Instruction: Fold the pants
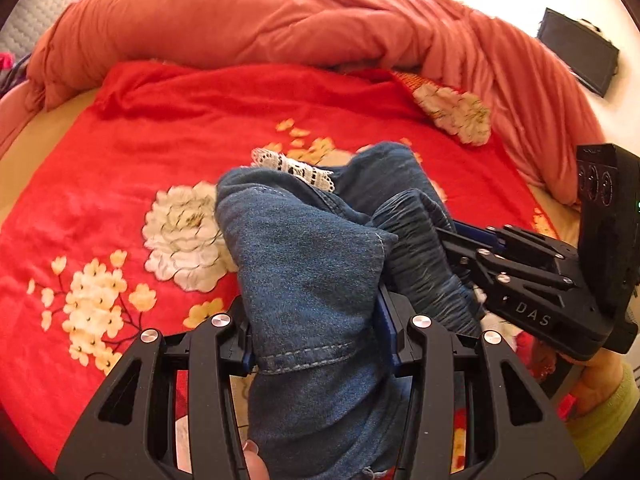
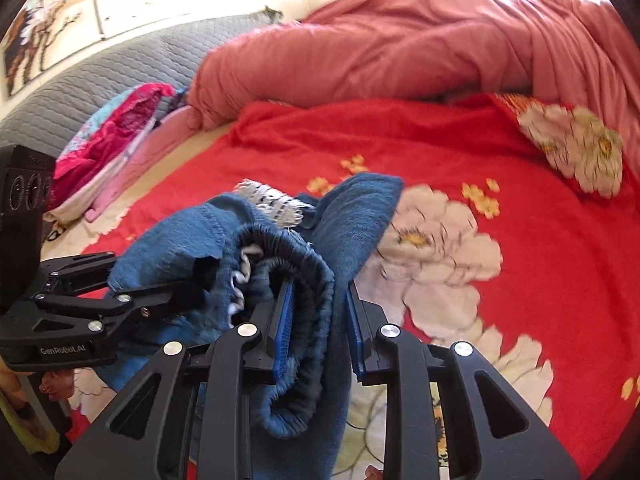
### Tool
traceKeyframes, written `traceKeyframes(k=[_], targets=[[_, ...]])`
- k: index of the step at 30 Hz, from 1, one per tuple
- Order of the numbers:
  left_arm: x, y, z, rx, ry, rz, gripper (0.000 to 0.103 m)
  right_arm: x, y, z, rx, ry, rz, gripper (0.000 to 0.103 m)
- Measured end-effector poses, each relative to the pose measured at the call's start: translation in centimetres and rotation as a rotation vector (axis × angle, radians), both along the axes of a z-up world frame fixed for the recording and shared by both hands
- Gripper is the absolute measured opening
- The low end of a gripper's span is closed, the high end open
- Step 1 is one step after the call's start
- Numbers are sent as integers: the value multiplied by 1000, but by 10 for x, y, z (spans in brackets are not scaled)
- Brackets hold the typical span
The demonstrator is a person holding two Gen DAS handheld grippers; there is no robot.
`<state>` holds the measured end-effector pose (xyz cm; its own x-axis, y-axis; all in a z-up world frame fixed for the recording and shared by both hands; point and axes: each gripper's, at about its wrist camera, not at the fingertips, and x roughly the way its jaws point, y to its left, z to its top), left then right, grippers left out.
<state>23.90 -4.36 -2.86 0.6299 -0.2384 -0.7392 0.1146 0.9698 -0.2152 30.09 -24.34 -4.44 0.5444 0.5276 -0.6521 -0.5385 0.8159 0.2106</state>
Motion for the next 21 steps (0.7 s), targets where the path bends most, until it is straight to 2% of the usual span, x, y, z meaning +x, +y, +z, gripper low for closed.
traceKeyframes(k=[4,7,12,15,18,21], targets=[[2,3,-5,9,21,5,38,7,-11,-11,2,77,-62,24],[2,1,-6,23,24,7,42,8,-17,-15,-1,98,-89,34],[0,3,-8,25,36,13,49,3,-19,-16,-28,92,-115,46],[-3,3,-7,32,39,9,51,2,-22,-15,-22,89,-124,59],[-6,4,-5,36,33,5,53,-2,-22,-13,-17,84,-123,61],[-10,5,-3,44,28,5,55,-7,-21,-10,-26,63,-127,71]])
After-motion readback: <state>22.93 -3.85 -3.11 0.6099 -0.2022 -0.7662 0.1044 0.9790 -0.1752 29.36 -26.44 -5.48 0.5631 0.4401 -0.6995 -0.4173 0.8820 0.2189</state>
